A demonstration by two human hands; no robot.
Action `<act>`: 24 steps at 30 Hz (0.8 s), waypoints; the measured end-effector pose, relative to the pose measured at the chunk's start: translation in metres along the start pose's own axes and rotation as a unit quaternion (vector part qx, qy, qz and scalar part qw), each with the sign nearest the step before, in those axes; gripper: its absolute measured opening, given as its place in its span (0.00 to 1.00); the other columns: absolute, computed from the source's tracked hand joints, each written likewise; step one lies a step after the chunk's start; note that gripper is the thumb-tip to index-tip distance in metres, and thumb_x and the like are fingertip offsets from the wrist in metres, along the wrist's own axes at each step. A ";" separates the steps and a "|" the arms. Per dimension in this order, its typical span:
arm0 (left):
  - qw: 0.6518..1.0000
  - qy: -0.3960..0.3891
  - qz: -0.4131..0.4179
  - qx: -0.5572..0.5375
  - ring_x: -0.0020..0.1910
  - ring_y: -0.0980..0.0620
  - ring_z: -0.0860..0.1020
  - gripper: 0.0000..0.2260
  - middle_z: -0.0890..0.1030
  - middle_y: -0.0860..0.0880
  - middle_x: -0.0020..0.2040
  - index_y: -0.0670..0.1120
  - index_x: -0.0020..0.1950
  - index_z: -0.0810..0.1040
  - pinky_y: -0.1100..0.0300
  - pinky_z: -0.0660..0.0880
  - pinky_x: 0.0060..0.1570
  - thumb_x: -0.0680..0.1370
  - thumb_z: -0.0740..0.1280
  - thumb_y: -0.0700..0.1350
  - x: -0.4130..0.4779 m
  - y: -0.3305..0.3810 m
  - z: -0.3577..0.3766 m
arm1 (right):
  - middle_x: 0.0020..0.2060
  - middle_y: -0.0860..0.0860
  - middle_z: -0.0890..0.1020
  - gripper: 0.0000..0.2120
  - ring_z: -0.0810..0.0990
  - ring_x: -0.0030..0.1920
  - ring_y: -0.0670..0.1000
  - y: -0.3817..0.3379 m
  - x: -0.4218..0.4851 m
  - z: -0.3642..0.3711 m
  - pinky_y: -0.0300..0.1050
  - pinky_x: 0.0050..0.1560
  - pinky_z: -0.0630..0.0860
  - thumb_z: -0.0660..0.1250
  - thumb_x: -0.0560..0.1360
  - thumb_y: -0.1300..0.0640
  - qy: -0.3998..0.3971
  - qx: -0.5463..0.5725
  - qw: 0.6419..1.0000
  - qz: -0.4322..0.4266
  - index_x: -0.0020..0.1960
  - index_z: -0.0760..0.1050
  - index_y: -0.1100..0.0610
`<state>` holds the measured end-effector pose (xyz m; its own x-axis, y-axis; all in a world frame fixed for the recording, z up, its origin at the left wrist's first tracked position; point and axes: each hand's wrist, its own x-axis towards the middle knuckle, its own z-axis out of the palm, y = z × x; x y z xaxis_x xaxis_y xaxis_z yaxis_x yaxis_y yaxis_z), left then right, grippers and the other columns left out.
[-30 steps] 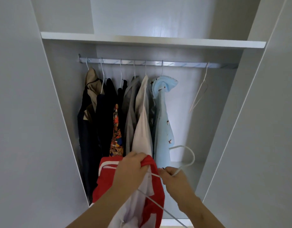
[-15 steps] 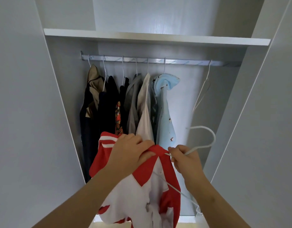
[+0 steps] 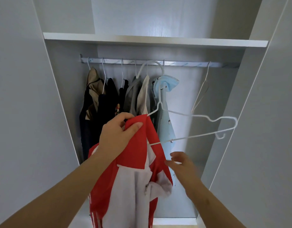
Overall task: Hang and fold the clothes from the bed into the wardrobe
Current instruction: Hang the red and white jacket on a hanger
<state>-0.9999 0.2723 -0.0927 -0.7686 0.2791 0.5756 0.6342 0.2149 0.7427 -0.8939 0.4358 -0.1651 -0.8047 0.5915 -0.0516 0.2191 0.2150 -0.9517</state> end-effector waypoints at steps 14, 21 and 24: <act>0.997 -0.049 -0.007 -0.064 0.40 0.62 0.79 0.06 0.80 0.57 0.39 0.57 0.43 0.76 0.71 0.76 0.39 0.76 0.67 0.45 -0.003 -0.021 -0.026 | 0.45 0.60 0.82 0.07 0.80 0.46 0.59 0.034 0.013 0.013 0.50 0.47 0.77 0.57 0.78 0.63 -0.109 0.111 0.976 0.154 0.50 0.74 0.61; 0.984 -0.067 -0.132 -0.099 0.34 0.63 0.80 0.05 0.82 0.60 0.36 0.53 0.44 0.78 0.73 0.74 0.30 0.77 0.64 0.45 -0.004 -0.058 -0.040 | 0.41 0.58 0.83 0.09 0.80 0.42 0.59 0.016 0.029 -0.021 0.52 0.46 0.76 0.61 0.70 0.64 -0.080 0.430 0.879 0.190 0.46 0.78 0.60; 0.979 -0.127 -0.146 -0.064 0.37 0.63 0.80 0.06 0.82 0.60 0.38 0.54 0.45 0.79 0.74 0.73 0.31 0.77 0.64 0.46 -0.007 -0.070 -0.047 | 0.27 0.54 0.80 0.09 0.80 0.29 0.53 0.015 0.032 -0.036 0.45 0.34 0.78 0.60 0.66 0.63 -0.071 0.490 0.855 0.157 0.32 0.78 0.57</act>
<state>-1.0429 0.2115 -0.1324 -0.8594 0.4512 0.2407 0.3623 0.2049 0.9093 -0.8962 0.4860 -0.1698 -0.8650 0.3849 -0.3219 -0.0738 -0.7322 -0.6771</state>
